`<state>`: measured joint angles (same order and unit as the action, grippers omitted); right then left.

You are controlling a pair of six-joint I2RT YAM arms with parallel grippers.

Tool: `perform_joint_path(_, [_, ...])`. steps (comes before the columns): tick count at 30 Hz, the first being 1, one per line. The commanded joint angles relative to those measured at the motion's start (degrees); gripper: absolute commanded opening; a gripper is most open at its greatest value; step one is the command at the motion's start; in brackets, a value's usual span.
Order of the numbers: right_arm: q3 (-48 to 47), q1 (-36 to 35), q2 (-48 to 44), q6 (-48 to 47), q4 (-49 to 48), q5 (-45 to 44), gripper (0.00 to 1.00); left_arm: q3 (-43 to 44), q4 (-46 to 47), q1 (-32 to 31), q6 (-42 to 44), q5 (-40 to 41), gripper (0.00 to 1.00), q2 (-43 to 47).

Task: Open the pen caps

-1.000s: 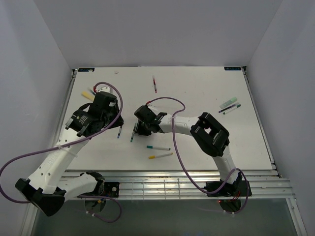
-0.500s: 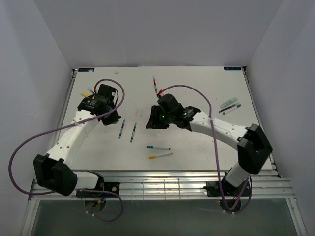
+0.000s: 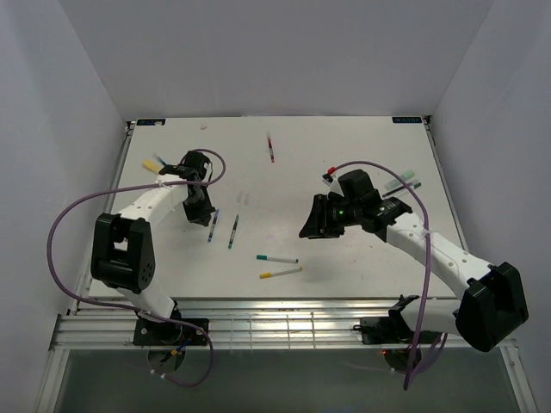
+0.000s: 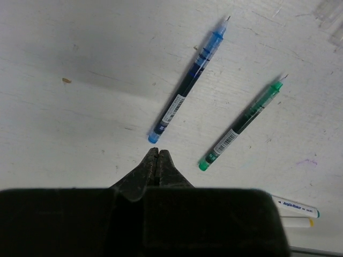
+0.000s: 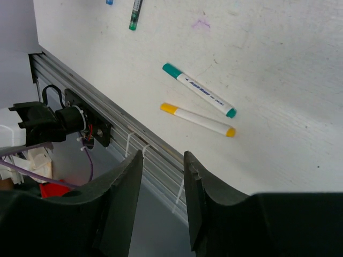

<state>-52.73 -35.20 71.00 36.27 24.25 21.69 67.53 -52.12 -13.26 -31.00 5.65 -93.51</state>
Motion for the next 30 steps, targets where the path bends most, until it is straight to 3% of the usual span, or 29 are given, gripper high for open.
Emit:
perform_joint_path(1, [-2.3,3.8,-1.0,-5.6,3.4,5.2,0.43,2.1,2.5,0.0,-1.5,-1.4,0.0,0.8])
perform_joint_path(5, [-4.7,7.5,0.6,-8.3,6.8,9.1,0.43,12.5,2.9,0.0,-2.3,-3.4,0.02,-1.5])
perform_joint_path(6, [-6.1,7.9,0.8,-9.6,7.5,9.3,0.43,14.9,3.2,0.0,-2.2,-5.1,0.06,-4.4])
perform_joint_path(7, [-6.9,8.0,1.2,-10.3,8.3,9.3,0.43,17.4,3.5,0.0,-2.2,-5.6,0.19,-6.0])
perform_joint_path(11, [-9.2,8.5,3.1,-12.5,11.3,8.2,0.44,28.9,5.4,-1.1,-2.0,-10.0,0.39,-15.2])
perform_joint_path(15, [-11.9,9.4,5.0,-12.6,13.6,9.0,0.44,43.6,6.8,-3.5,1.0,-11.2,0.47,-24.9])
perform_joint_path(19, [-12.6,9.6,5.1,-13.4,15.0,7.2,0.43,55.9,7.2,-6.6,1.8,-7.0,0.51,-34.2])
perform_joint_path(20, [-12.4,9.7,5.0,-13.5,15.5,6.0,0.44,57.7,7.5,-7.2,1.5,-2.5,0.51,-36.9])
perform_joint_path(21, [-12.2,10.0,5.0,-13.6,16.0,5.5,0.44,59.0,8.6,-7.9,1.3,-0.7,0.6,-38.0])
perform_joint_path(23, [-12.1,10.2,4.8,-13.9,17.9,4.4,0.44,61.5,10.7,-9.2,0.5,3.3,0.69,-40.9])
perform_joint_path(30, [-11.4,11.3,2.7,-13.2,19.9,1.7,0.44,61.9,19.2,-10.6,1.0,5.5,0.72,-46.5])
